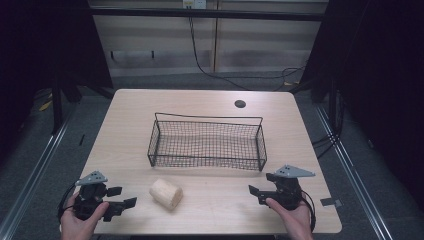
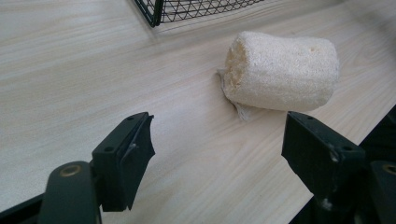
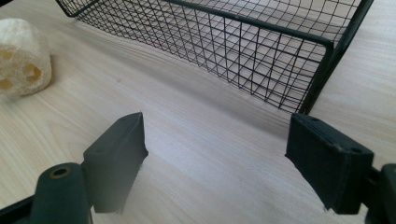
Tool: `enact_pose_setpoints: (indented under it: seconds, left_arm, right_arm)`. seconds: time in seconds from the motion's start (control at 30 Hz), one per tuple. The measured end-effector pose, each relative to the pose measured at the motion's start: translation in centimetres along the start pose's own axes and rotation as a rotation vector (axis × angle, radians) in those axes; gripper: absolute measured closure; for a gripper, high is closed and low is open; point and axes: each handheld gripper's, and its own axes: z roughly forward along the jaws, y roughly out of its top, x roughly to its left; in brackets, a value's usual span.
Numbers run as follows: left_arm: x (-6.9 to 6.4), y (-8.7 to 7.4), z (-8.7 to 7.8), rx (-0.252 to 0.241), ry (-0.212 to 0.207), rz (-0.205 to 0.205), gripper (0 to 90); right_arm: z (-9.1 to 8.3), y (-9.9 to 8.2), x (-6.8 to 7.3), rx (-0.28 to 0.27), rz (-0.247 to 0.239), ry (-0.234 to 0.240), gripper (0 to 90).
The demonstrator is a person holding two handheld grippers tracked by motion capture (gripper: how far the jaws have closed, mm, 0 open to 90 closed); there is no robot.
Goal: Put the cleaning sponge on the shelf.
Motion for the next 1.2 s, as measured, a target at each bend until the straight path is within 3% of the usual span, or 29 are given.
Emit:
enact_pose_setpoints:
  seconds: [0.2,0.37,0.43,0.47,0.5,0.53,0.8,0.93,1.2]
  left_arm:
    - [-0.3,0.2,0.0,0.001,-0.026,0.007,23.1]
    - [-0.8,0.9,-0.2,0.018,-0.049,0.057,21.1]
    - [-1.1,1.3,-0.4,0.034,-0.055,0.081,19.3]
    - [-1.6,1.7,-0.4,0.045,-0.063,0.119,18.7]
    - [-1.6,1.7,-0.4,0.045,-0.063,0.119,18.7]
    - [-2.1,2.1,-0.3,0.062,-0.074,0.151,18.7]
    - [-3.9,4.2,0.2,0.119,-0.083,0.233,18.8]
    - [-4.7,5.4,0.7,0.163,-0.081,0.299,18.8]
    - [-5.0,7.0,2.0,0.196,-0.142,0.317,20.2]
  right_arm:
    - [-0.2,-0.1,0.0,0.006,0.011,0.006,19.7]
    - [-0.3,-0.2,-0.1,0.014,0.014,0.011,19.6]
    - [-0.3,-0.1,0.0,0.016,0.01,0.019,19.5]
    - [-0.4,0.0,0.1,0.019,0.004,0.012,18.3]
    - [-0.4,0.0,0.1,0.019,0.004,0.012,18.3]
    - [-0.3,0.0,0.2,0.019,-0.004,0.019,18.2]
    - [-0.3,0.1,0.3,0.01,-0.01,0.047,17.8]
    - [-0.5,0.2,0.5,-0.009,-0.021,0.058,16.5]
    - [-0.4,0.2,0.6,-0.001,-0.02,0.059,16.0]
